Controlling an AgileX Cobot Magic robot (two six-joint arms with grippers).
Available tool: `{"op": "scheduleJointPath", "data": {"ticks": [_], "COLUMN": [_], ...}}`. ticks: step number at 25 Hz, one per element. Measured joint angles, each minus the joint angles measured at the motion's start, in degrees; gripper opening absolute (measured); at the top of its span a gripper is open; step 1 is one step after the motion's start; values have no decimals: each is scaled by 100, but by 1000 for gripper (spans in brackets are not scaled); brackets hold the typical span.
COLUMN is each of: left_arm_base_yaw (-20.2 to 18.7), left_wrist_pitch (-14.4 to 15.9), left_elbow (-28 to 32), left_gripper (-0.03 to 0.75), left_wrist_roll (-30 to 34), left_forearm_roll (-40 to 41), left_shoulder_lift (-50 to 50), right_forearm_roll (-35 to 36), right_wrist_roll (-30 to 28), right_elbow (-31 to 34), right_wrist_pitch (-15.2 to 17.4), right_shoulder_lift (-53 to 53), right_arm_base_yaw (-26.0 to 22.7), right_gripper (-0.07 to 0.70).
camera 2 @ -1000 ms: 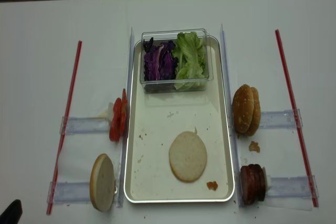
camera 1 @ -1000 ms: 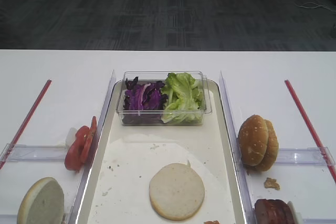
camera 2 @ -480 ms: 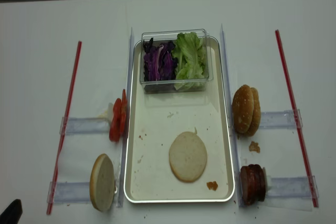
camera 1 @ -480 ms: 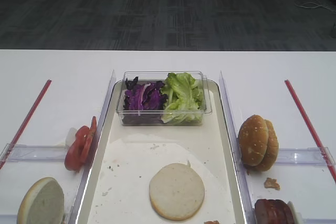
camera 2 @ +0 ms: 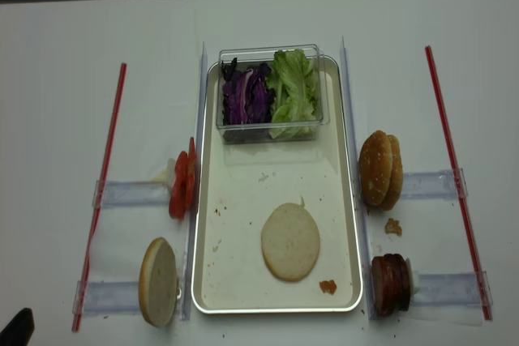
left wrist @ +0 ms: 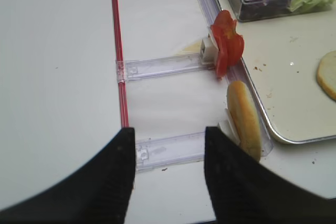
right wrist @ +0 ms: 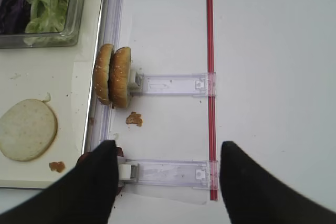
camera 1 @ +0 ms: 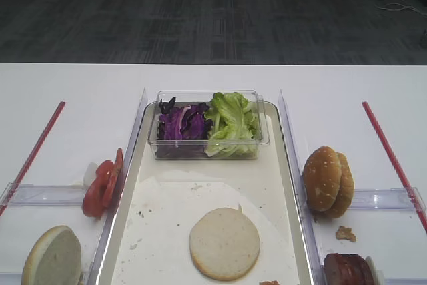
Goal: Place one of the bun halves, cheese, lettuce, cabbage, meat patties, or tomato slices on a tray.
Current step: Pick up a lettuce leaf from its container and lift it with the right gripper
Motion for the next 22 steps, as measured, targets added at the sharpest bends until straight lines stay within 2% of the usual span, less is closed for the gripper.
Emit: {"op": "scheduleJointPath", "data": {"ticks": [6,15,22], "left_arm_base_yaw": [0,0,0], "left_wrist_pitch": [0,0,0], "left_elbow": [0,0,0], "left_gripper": [296,296,296], "left_wrist_roll": [0,0,0], "left_forearm_roll": [0,0,0], "left_shoulder_lift": [0,0,0], "right_forearm_roll": [0,-20,-20], "right_wrist_roll": [174,265,265], "right_elbow": [-1105,-2645,-3376], "right_wrist_pitch": [344,361,367], "right_shoulder_lift": [1596,3465,4462], "right_arm_base_yaw": [0,0,0], "right_gripper": [448,448,448]}}
